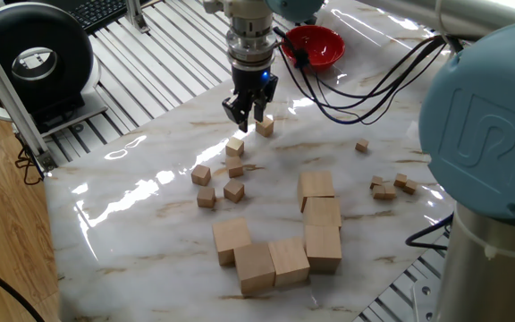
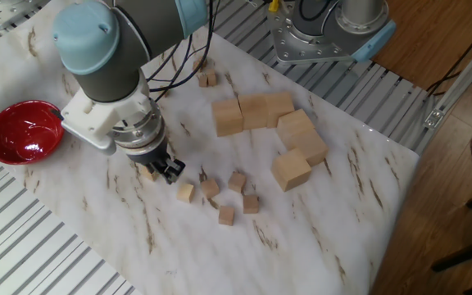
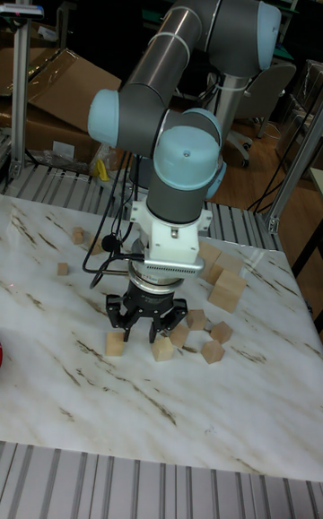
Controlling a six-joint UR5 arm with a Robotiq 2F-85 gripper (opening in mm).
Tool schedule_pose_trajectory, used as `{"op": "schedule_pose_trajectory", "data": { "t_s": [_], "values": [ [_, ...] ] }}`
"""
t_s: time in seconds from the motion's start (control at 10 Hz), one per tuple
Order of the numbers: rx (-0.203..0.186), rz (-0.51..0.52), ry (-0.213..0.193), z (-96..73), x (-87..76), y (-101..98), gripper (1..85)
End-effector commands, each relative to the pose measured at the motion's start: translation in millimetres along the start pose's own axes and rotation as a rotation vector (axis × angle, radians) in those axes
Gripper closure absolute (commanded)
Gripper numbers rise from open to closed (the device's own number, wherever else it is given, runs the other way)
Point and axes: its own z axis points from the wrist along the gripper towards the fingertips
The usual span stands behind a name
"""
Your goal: Stack the blocks in a vertical line of five
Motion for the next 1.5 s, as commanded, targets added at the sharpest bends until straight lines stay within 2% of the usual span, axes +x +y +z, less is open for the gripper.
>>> {"op": "schedule_pose_trajectory", "data": {
  "t_s": [0.0, 0.4, 0.8, 1.1, 1.4],
  "values": [
    [-0.009, 0.028, -0.001, -2.3, -0.6, 17.4, 40.7],
    [0.007, 0.032, -0.007, 3.9, 10.9, 28.2, 40.3],
    [-0.002, 0.044, -0.024, 12.5, 24.5, 45.6, 39.0],
    [0.000, 0.022, -0.024, 19.3, 35.3, 52.3, 35.0],
    [0.013, 0.011, -0.032, 32.7, 30.5, 50.4, 35.0]
  ]
}}
